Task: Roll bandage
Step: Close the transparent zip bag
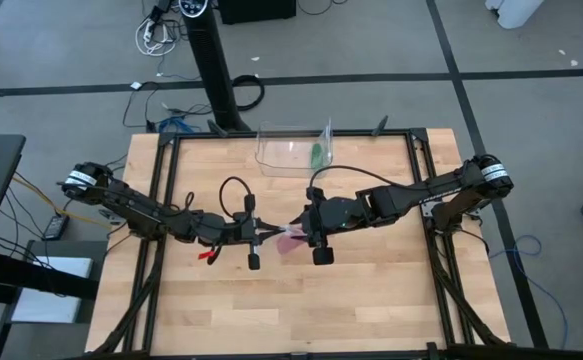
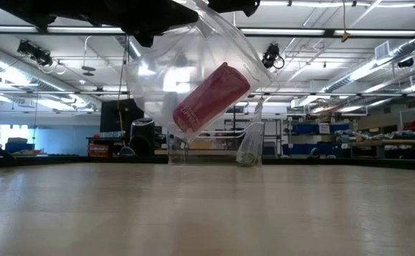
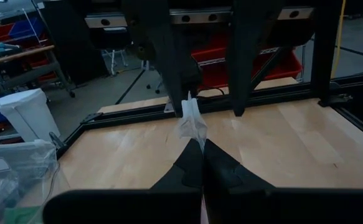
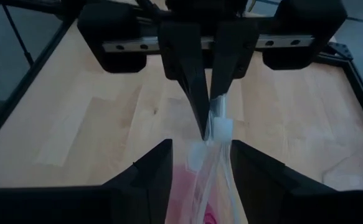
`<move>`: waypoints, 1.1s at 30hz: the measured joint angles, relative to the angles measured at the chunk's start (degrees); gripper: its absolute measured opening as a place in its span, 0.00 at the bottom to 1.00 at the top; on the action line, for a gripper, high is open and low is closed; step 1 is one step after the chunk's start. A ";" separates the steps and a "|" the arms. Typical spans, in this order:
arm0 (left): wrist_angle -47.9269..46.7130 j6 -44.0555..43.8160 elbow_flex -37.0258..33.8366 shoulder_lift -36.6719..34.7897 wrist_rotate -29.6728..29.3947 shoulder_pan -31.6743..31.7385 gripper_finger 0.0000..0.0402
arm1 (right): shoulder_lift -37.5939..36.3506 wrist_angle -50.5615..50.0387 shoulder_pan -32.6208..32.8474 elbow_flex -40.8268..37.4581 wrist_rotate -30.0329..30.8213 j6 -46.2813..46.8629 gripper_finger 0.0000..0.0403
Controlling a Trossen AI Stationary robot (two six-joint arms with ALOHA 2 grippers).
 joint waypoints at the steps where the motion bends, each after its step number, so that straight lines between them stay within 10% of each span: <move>1: 0.00 0.00 0.00 0.00 0.00 0.00 0.00 | 0.00 0.36 0.01 0.00 -0.16 0.26 0.40; 33: -1.05 -0.02 0.00 0.00 -0.02 -0.02 0.00 | 0.05 3.72 -4.17 -0.37 -6.22 2.95 0.29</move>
